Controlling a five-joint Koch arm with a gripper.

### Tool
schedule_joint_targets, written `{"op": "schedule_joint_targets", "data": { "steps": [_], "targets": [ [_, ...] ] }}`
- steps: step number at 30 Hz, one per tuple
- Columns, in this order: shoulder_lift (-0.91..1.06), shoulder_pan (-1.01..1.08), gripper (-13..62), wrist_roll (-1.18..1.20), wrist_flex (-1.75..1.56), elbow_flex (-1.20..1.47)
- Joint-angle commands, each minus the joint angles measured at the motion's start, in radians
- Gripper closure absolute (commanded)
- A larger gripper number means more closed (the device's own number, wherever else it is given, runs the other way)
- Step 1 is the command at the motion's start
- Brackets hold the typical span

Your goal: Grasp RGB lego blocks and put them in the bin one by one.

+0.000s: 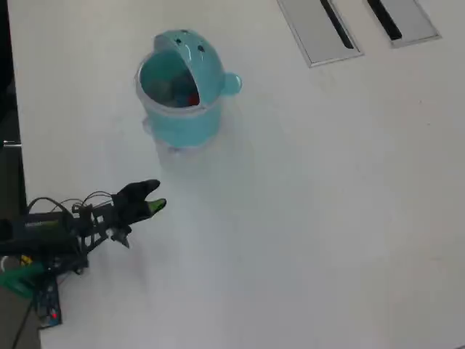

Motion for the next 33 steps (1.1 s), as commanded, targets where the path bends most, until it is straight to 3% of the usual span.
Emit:
{"op": "schedule_joint_targets", "data": {
  "steps": [1,18,33],
  "targets": [
    [0.061,0.031,17.7,0.014,-0.124,0.002],
    [0.060,0.049,17.7,0.164,-0.377,0.364],
    [0.057,0.133,15.6,0.319,-0.153,0.423]
  ]
}}
